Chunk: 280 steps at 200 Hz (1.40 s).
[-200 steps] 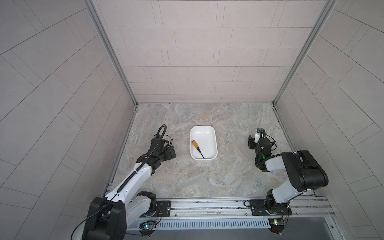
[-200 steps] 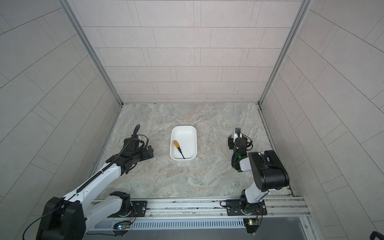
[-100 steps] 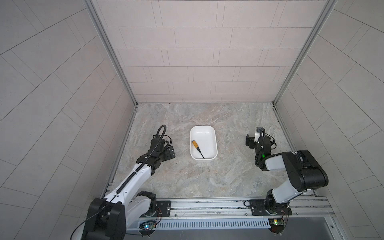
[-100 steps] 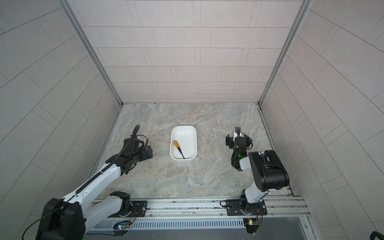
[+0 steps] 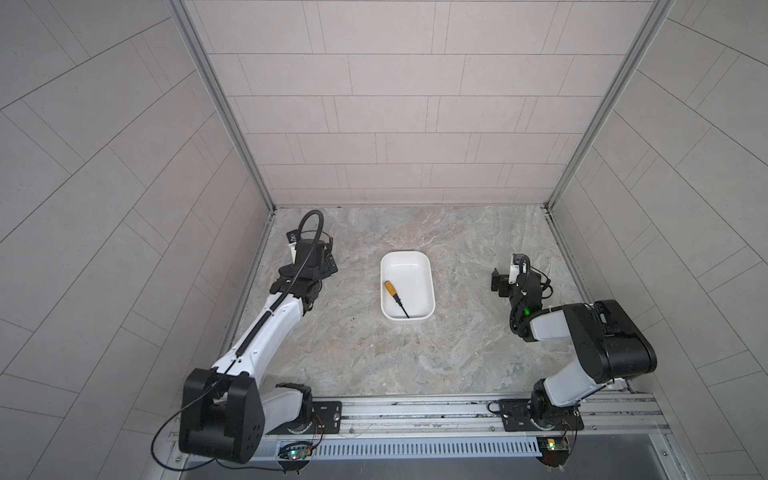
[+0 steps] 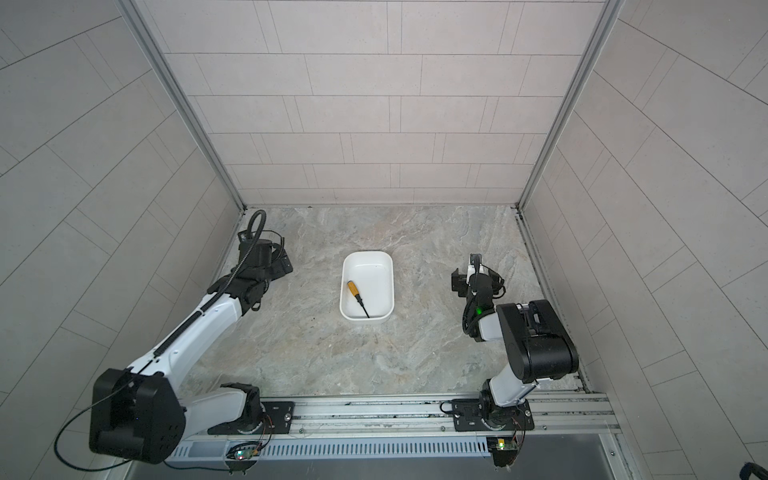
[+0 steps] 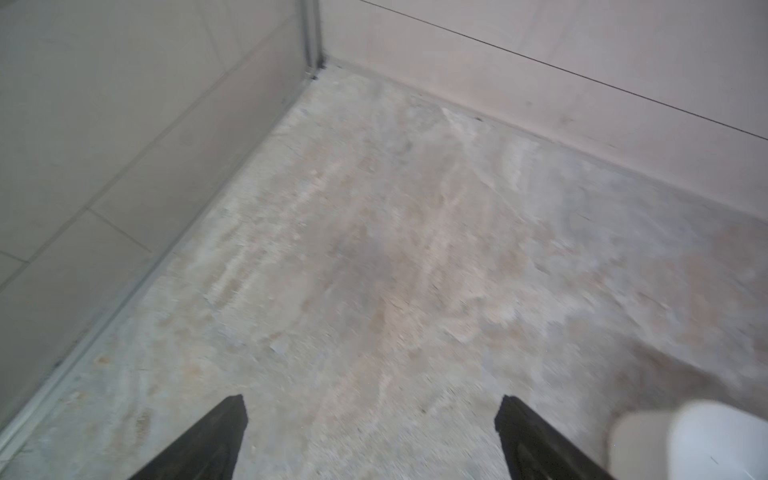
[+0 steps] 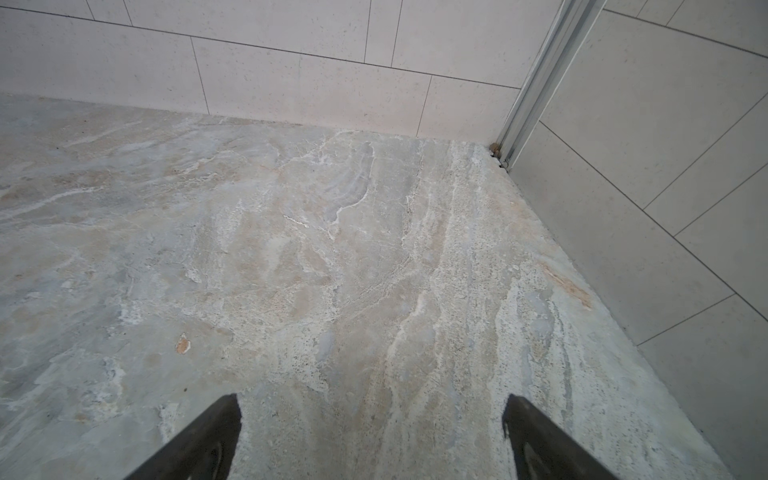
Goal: Put the screwdriver in the bin
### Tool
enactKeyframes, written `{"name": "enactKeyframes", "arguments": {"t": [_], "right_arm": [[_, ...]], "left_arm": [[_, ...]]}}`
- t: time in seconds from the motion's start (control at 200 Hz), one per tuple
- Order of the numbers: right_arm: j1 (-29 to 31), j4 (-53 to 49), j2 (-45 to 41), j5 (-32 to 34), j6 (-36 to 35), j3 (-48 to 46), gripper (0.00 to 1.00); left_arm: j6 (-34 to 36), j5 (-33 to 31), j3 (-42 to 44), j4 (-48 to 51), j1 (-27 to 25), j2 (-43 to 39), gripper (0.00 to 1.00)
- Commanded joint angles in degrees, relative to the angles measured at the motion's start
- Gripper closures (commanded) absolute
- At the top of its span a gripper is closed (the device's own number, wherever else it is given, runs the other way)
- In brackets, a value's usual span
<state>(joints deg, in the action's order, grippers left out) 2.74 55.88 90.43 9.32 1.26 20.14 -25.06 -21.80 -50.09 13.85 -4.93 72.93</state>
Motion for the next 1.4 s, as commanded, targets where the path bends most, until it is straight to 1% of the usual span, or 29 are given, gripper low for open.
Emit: {"name": "enactKeyframes", "arguments": {"t": [0.0,0.11,0.175,0.205,0.265,0.335,0.395,0.455,0.515,0.545,0.59,0.66,0.706,0.751,0.791,0.841,0.886,0.931,0.981,1.146,1.291,1.396], "right_arm": [[0.26,-0.24,0.01,0.54,-0.52,0.56,0.01],[0.31,-0.22,-0.05,0.53,-0.49,0.55,0.01],[0.3,-0.19,-0.01,0.62,-0.51,0.6,0.01],[0.21,-0.23,0.01,0.45,-0.39,0.59,0.01],[0.18,-0.15,0.0,0.43,-0.46,0.56,0.01],[0.2,-0.14,-0.03,0.35,-0.44,0.6,0.01],[0.22,-0.24,-0.01,0.44,-0.44,0.59,0.01],[0.19,-0.23,-0.04,0.43,-0.44,0.6,0.01],[0.24,-0.18,0.01,0.43,-0.42,0.61,0.01],[0.23,-0.17,0.01,0.42,-0.43,0.6,0.01],[0.2,-0.19,0.0,0.43,-0.39,0.69,0.01],[0.24,-0.22,-0.04,0.44,-0.46,0.69,0.01],[0.23,-0.24,-0.04,0.43,-0.39,0.67,0.01],[0.18,-0.24,-0.04,0.43,-0.41,0.66,0.01],[0.18,-0.17,0.01,0.44,-0.45,0.61,0.01],[0.21,-0.24,0.01,0.43,-0.44,0.6,0.01],[0.17,-0.23,0.01,0.44,-0.37,0.58,0.01],[0.21,-0.24,-0.04,0.43,-0.41,0.58,0.01],[0.19,-0.22,0.01,0.43,-0.39,0.6,0.01],[0.21,-0.24,0.0,0.44,-0.38,0.6,0.01],[0.23,-0.22,-0.01,0.43,-0.4,0.61,0.01],[0.2,-0.26,0.0,0.43,-0.34,0.64,0.01]], "left_arm": [[1.01,-3.93,-1.31,-1.01,5.62,4.76,0.0],[1.25,5.02,-1.17,-4.48,10.18,9.19,0.0],[1.47,7.54,-1.12,-4.8,11.38,10.82,0.0],[2.35,6.67,-0.94,-4.79,11.56,11.2,0.0],[0.78,3.18,1.29,-7.35,11.6,10.58,0.0],[-0.83,-0.54,7.43,-15.45,10.77,8.09,0.0],[-0.19,-4.67,13.04,-24.59,9.23,6.15,0.0],[2.58,-9.91,15.31,-27.85,5.8,3.57,0.0],[7.7,-14.7,16.37,-30.08,2.04,2.18,0.0],[10.0,-15.87,16.96,-32.01,0.63,2.29,0.0],[11.59,-15.8,17.01,-33.15,-0.23,2.84,0.0],[12.08,-17.41,16.58,-30.94,-1.85,3.79,0.0],[12.08,-17.39,17.82,-32.23,-2.42,5.02,0.0],[12.83,-15.67,20.33,-37.21,-2.63,7.07,0.0],[16.29,-15.63,22.53,-46.17,-3.01,9.09,0.0],[16.32,-12.18,20.59,-41.96,-3.27,9.05,0.0],[16.49,-11.66,18.86,-39.38,-3.65,9.98,0.0],[16.63,-10.64,18.28,-39.25,-3.94,10.87,0.0],[17.96,-9.2,18.7,-41.18,-4.35,11.41,0.0],[17.96,-11.8,20.01,-43.45,-4.76,10.83,0.0],[24.77,-10.15,22.58,-51.04,-5.6,10.97,0.0],[26.8,-9.1,24.74,-56.77,-5.77,11.77,0.0]]}}
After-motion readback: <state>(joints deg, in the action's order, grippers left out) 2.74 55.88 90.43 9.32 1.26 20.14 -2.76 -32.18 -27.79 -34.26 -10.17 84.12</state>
